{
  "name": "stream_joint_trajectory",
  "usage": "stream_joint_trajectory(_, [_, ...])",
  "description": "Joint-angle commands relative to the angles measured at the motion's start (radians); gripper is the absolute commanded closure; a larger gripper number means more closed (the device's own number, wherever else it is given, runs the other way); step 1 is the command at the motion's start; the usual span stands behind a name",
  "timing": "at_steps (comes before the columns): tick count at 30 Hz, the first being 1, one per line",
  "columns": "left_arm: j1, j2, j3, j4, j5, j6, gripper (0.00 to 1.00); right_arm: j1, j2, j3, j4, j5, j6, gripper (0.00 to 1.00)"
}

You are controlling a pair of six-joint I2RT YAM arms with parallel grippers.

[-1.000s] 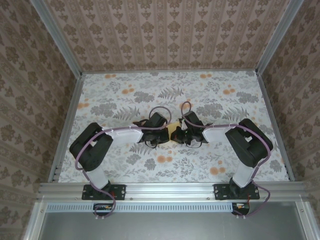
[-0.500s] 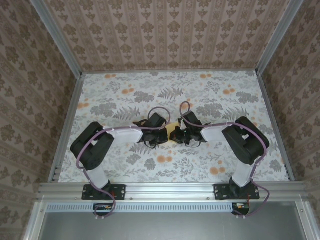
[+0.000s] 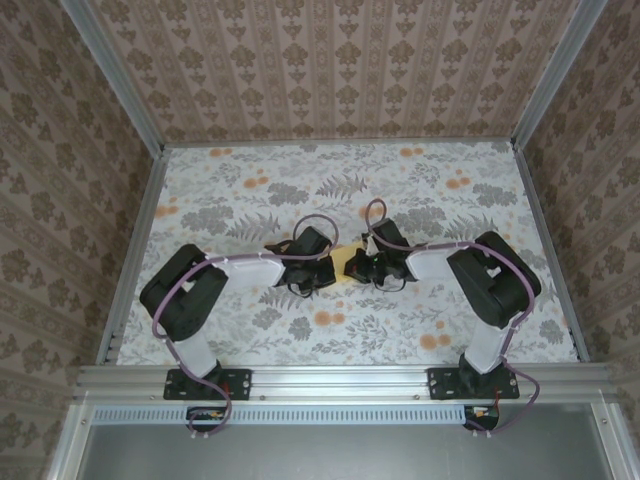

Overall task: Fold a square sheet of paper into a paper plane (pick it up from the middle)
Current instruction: First fold in half a square sheet of paper at the center of the table.

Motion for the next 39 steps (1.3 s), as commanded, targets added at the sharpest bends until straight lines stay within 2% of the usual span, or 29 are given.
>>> stream_joint_trajectory(1, [0.007,0.029,-0.068,-0.130,-0.025,-0.027,1.00,-0.042,-0.012,-0.003,-0.067,0.032,-0.062,1.00])
stream_joint_trajectory(13, [0.013,0.005,-0.108,-0.097,-0.019,-0.043,1.00,-0.258,-0.049,-0.097,0.001,0.019,-0.137,1.00])
stream_joint_trajectory(20, [0.015,0.000,-0.110,-0.045,0.007,-0.023,1.00,-0.276,-0.123,-0.089,0.019,-0.025,-0.133,1.00])
stream_joint_trajectory(24, [0.021,-0.013,-0.087,-0.007,0.031,0.028,1.00,-0.262,-0.180,-0.120,0.060,-0.069,-0.102,1.00])
stream_joint_trajectory(29, [0.027,-0.053,-0.061,0.056,0.036,0.073,1.00,-0.195,-0.207,-0.146,0.065,-0.064,-0.072,1.00])
stream_joint_trajectory(34, [0.024,-0.052,-0.087,0.226,0.066,0.038,1.00,-0.077,-0.140,-0.118,0.102,-0.052,-0.023,1.00])
stream_joint_trajectory(39, [0.007,-0.046,-0.126,0.357,0.032,-0.029,1.00,-0.031,-0.062,-0.078,0.130,-0.044,0.007,1.00])
